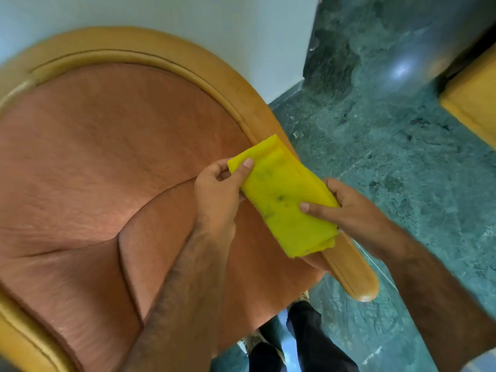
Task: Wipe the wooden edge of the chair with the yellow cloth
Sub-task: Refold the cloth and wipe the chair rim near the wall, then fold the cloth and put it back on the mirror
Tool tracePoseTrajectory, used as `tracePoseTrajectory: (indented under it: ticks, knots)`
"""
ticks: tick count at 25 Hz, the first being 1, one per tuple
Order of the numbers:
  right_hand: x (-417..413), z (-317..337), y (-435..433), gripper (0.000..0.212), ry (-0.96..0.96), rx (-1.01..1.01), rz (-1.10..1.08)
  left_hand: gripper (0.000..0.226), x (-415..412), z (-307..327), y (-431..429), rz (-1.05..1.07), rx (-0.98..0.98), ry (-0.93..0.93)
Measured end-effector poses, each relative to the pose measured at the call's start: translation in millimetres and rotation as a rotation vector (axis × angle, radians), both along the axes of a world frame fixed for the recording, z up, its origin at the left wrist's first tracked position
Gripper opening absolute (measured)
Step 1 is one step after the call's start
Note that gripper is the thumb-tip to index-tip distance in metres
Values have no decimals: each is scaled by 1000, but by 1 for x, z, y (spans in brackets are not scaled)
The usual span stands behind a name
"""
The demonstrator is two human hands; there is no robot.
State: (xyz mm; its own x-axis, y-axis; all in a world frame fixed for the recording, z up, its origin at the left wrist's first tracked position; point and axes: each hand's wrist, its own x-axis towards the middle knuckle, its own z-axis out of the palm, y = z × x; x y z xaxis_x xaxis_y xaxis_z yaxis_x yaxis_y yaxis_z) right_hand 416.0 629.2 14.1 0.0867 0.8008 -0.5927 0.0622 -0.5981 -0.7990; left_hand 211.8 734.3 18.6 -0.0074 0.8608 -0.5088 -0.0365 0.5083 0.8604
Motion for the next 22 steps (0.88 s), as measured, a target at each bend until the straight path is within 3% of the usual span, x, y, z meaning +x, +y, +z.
tracePoseTrajectory:
  ticks: [2,6,11,17,22]
  knots:
    - [-30,15,13,59,116,-81,148,8,-50,18,-5,76,122,31]
    - [-120,39,46,47,239,-159,343,11,-168,47,-48,354,196,-8]
    - [-292,74,48,31,278,-62,633,12,-327,73,-198,772,308,58]
    - [-472,74,-70,33,252,-26,1158,43,-416,61,-461,1126,-2,-34]
    - [-544,24,-221,43,168,-102,1590,20,-357,25,-633,1579,-242,105]
